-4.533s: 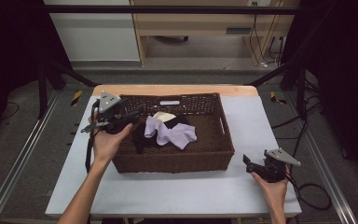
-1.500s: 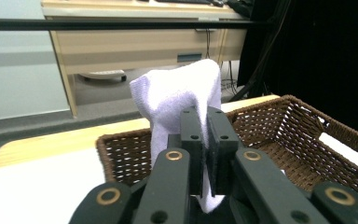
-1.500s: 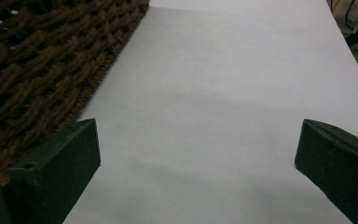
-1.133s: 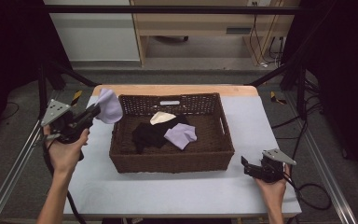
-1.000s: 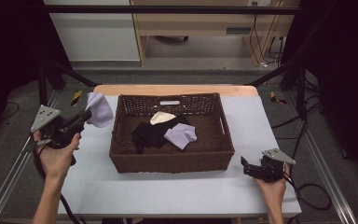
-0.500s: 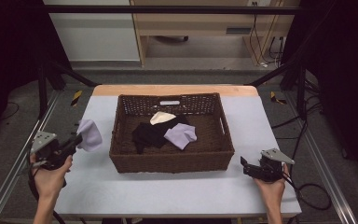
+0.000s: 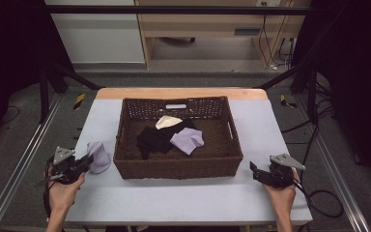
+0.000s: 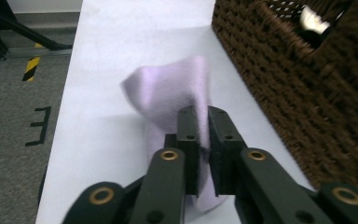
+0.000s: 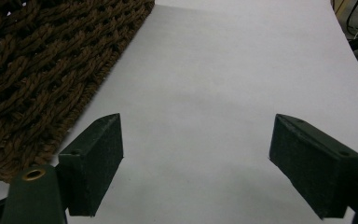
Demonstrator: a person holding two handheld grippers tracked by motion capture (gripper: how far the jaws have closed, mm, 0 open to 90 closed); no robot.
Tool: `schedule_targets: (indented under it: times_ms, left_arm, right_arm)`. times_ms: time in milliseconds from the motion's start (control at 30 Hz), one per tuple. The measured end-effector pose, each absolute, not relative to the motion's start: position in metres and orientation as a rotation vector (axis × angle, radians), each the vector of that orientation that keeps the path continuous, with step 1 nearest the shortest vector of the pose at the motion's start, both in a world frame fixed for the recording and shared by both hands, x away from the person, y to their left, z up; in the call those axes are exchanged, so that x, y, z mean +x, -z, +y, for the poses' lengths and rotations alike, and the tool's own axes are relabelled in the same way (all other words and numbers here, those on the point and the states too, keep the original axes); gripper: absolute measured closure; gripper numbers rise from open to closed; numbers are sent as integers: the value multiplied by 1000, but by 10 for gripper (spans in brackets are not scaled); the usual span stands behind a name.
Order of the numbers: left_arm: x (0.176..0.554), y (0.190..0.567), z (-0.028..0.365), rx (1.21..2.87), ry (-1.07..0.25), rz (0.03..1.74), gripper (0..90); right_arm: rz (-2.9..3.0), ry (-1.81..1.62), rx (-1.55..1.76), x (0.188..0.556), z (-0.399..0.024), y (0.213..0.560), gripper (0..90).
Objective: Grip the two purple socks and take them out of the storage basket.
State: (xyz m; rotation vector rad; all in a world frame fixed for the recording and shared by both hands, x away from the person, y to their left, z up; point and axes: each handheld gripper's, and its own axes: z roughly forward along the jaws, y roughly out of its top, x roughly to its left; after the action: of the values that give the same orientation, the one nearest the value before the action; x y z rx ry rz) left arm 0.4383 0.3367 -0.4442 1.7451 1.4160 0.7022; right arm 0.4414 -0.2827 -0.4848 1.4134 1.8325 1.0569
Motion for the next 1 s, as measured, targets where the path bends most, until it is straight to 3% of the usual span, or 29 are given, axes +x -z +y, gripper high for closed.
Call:
schedule_targets:
  times_ms: [167,333,733,1000]
  left_arm:
    - [439,444,333,1754,-745,1381,550]
    - [436,434,334,1709,-762,1378,468]
    - [425,395,321,1623,-784,1301,471]
    - [431,359,289,1610,-792,1188,488]
  right_arm:
    - [1827,-1062,1421,441,-283,484,170]
    - [1832,-1060,1417,441,-282,485,165]
    - [1836,-1052,1429,442,-283,485,159]
    - [1832,-1049,1435,443,-283,485,159]
